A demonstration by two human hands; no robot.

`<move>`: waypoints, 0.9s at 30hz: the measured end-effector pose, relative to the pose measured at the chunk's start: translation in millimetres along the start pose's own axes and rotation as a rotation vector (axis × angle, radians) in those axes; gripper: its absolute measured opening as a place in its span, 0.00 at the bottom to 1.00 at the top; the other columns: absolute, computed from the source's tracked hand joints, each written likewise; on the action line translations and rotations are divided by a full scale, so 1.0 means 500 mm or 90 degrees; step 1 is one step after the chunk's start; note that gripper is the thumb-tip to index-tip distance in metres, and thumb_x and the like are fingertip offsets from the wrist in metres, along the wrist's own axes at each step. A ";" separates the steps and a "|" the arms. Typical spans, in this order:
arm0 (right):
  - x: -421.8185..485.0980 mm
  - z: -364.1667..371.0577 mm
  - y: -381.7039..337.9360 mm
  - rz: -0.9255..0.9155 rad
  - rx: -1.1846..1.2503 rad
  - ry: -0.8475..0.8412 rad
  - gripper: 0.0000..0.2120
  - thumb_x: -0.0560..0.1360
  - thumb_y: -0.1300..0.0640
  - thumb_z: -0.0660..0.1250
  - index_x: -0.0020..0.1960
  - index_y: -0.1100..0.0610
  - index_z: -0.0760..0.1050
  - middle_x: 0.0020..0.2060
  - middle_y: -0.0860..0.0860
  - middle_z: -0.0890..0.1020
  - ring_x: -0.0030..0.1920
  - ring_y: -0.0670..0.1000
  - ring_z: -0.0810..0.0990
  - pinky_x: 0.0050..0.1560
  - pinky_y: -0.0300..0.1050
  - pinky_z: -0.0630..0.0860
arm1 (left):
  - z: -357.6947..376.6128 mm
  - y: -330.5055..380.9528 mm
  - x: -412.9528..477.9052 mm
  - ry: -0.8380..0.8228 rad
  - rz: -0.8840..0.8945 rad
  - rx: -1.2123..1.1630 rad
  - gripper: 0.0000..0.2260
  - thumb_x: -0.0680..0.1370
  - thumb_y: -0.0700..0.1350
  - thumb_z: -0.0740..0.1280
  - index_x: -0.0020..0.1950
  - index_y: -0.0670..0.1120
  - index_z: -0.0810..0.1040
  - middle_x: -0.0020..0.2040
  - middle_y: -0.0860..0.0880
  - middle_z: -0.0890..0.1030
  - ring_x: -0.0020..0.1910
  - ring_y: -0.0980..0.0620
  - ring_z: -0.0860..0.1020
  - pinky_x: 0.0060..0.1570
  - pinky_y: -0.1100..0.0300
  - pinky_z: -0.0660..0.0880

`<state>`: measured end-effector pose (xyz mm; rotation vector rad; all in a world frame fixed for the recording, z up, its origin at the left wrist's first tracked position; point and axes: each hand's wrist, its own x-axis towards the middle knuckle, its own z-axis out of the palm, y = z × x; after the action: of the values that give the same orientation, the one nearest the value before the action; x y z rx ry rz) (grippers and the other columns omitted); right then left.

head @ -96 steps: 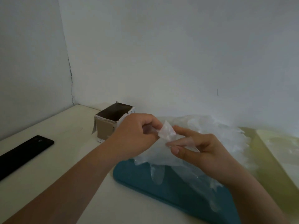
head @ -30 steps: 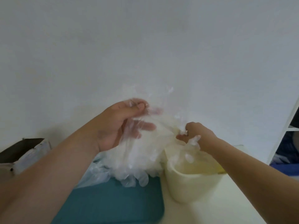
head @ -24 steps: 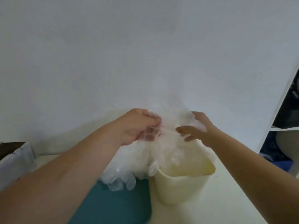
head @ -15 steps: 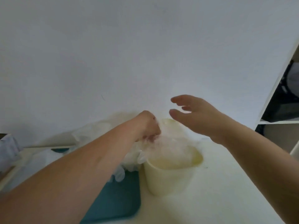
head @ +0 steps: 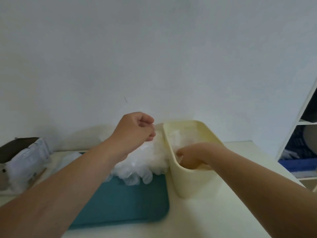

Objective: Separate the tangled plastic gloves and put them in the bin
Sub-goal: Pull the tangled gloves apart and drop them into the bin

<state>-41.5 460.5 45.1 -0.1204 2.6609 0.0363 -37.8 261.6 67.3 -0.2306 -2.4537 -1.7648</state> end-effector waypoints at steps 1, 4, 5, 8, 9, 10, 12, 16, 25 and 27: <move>0.007 0.004 -0.003 0.002 -0.036 -0.014 0.27 0.85 0.47 0.56 0.83 0.47 0.58 0.81 0.53 0.63 0.79 0.60 0.63 0.78 0.59 0.60 | -0.011 -0.007 -0.012 0.002 -0.003 -0.001 0.06 0.81 0.40 0.71 0.56 0.48 0.83 0.48 0.48 0.87 0.45 0.53 0.87 0.50 0.58 0.85; -0.009 -0.006 -0.020 0.014 -0.069 -0.009 0.24 0.85 0.50 0.57 0.80 0.50 0.65 0.77 0.53 0.70 0.75 0.58 0.69 0.75 0.56 0.65 | -0.046 -0.037 -0.043 0.007 0.002 0.016 0.04 0.80 0.40 0.72 0.53 0.48 0.84 0.48 0.48 0.87 0.45 0.51 0.87 0.51 0.53 0.85; -0.025 -0.018 -0.026 0.016 -0.070 0.007 0.24 0.85 0.49 0.58 0.80 0.51 0.66 0.75 0.53 0.71 0.73 0.58 0.71 0.73 0.54 0.66 | -0.058 -0.047 -0.049 0.011 0.008 0.024 0.04 0.79 0.40 0.73 0.52 0.48 0.85 0.48 0.49 0.87 0.46 0.51 0.87 0.51 0.52 0.85; -0.079 -0.062 -0.057 0.027 -0.054 0.083 0.26 0.83 0.51 0.63 0.79 0.54 0.65 0.74 0.52 0.72 0.72 0.57 0.72 0.70 0.50 0.70 | -0.097 -0.076 -0.065 0.038 0.021 0.054 0.04 0.79 0.42 0.73 0.50 0.50 0.86 0.48 0.53 0.87 0.46 0.53 0.87 0.52 0.53 0.85; -0.095 -0.074 -0.068 0.026 -0.053 0.110 0.26 0.81 0.55 0.64 0.78 0.54 0.66 0.74 0.52 0.72 0.71 0.57 0.73 0.70 0.49 0.72 | -0.106 -0.085 -0.071 0.050 0.030 0.073 0.04 0.79 0.42 0.73 0.50 0.51 0.86 0.49 0.55 0.87 0.45 0.55 0.86 0.51 0.55 0.84; -0.110 -0.083 -0.084 0.019 -0.054 0.133 0.26 0.80 0.59 0.64 0.77 0.55 0.68 0.73 0.52 0.74 0.70 0.56 0.75 0.68 0.49 0.74 | -0.114 -0.095 -0.077 0.062 0.042 0.095 0.04 0.79 0.43 0.73 0.49 0.52 0.86 0.48 0.56 0.87 0.45 0.58 0.85 0.50 0.59 0.83; -0.130 -0.096 -0.125 -0.023 -0.042 0.177 0.28 0.77 0.64 0.62 0.77 0.55 0.68 0.72 0.52 0.74 0.69 0.55 0.76 0.65 0.46 0.76 | -0.130 -0.119 -0.085 0.083 0.071 0.149 0.06 0.79 0.43 0.73 0.49 0.54 0.85 0.48 0.59 0.86 0.47 0.63 0.83 0.51 0.64 0.79; -0.113 -0.089 -0.221 -0.204 0.094 0.279 0.34 0.78 0.66 0.63 0.80 0.47 0.63 0.79 0.45 0.65 0.78 0.50 0.65 0.74 0.46 0.66 | -0.165 -0.186 -0.094 0.135 0.094 0.243 0.06 0.79 0.44 0.72 0.50 0.56 0.82 0.58 0.64 0.80 0.59 0.60 0.79 0.63 0.59 0.76; 0.075 0.076 -0.372 -0.248 0.197 0.344 0.34 0.78 0.41 0.68 0.80 0.38 0.58 0.84 0.47 0.42 0.81 0.55 0.31 0.79 0.63 0.32 | -0.231 -0.276 -0.079 0.031 -0.052 0.445 0.30 0.77 0.55 0.70 0.78 0.54 0.69 0.78 0.50 0.69 0.77 0.47 0.66 0.78 0.46 0.63; 0.100 0.085 -0.382 -0.213 0.180 0.323 0.33 0.79 0.40 0.66 0.81 0.39 0.58 0.84 0.48 0.46 0.83 0.56 0.36 0.80 0.63 0.34 | -0.235 -0.297 -0.081 0.016 -0.064 0.426 0.27 0.77 0.52 0.69 0.76 0.55 0.69 0.74 0.51 0.72 0.73 0.47 0.70 0.74 0.45 0.68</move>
<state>-48.8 268.4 -16.4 -0.5413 3.0672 -0.5428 -25.5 101.5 -40.8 -0.0197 -2.8974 -0.8684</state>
